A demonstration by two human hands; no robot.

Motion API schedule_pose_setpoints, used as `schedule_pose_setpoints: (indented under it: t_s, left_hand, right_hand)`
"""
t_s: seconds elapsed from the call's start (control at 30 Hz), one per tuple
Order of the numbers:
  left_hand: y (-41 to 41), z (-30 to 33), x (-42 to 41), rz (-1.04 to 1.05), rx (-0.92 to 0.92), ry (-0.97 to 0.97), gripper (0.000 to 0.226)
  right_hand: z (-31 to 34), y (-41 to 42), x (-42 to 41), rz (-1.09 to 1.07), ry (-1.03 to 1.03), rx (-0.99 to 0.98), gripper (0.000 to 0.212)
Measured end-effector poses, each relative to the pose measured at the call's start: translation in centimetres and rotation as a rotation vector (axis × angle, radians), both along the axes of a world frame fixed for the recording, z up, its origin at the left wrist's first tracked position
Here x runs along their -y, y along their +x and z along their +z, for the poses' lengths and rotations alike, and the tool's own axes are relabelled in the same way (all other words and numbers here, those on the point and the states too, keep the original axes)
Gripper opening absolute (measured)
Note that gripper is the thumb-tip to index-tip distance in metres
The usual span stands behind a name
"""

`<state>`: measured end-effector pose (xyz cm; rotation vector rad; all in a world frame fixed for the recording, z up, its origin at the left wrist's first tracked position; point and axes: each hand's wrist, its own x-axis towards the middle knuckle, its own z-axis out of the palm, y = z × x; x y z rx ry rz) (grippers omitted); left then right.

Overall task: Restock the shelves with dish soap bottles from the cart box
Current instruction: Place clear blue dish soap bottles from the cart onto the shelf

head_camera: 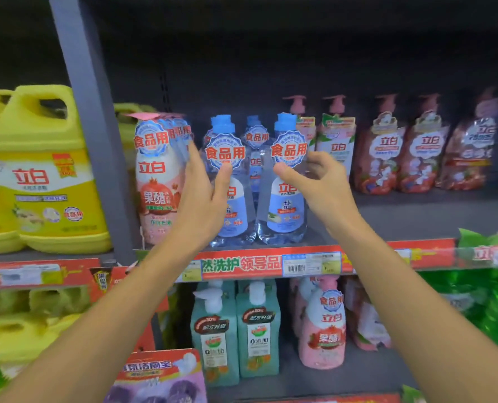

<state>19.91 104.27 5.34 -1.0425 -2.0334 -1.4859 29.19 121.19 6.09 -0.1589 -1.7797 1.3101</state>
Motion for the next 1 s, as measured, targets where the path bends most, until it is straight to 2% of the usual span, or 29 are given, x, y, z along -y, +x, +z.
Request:
schedule_pose_setpoints:
  t_s: [0.2,0.33,0.5,0.73,1.0]
  left_hand:
    - [0.9,-1.8,-0.5,0.125,-0.080,0.019,0.073]
    - [2.3,-3.5,-0.9,0.336,-0.087,-0.013,0.080]
    - [3.5,-3.3,-1.8,0.501,-0.092,-0.052,0.093]
    - [4.0,-2.9,-2.1,0.647,-0.108,-0.135,0.096]
    - [3.4,-2.0,-3.5,0.668,-0.072,-0.181,0.082]
  right_hand:
    - [-1.6,1.0,0.3,-0.141,0.237,0.279,0.062]
    - [-3.1,1.2,1.1,-0.318,0.389,0.318,0.062]
    - [-3.8,1.2,1.3,-0.350,0.387,0.278,0.084]
    - [-4.5,1.7,0.7,-0.260,0.394,0.266,0.086]
    - [-4.4,1.8,0.6,-0.235,0.363,0.271,0.082]
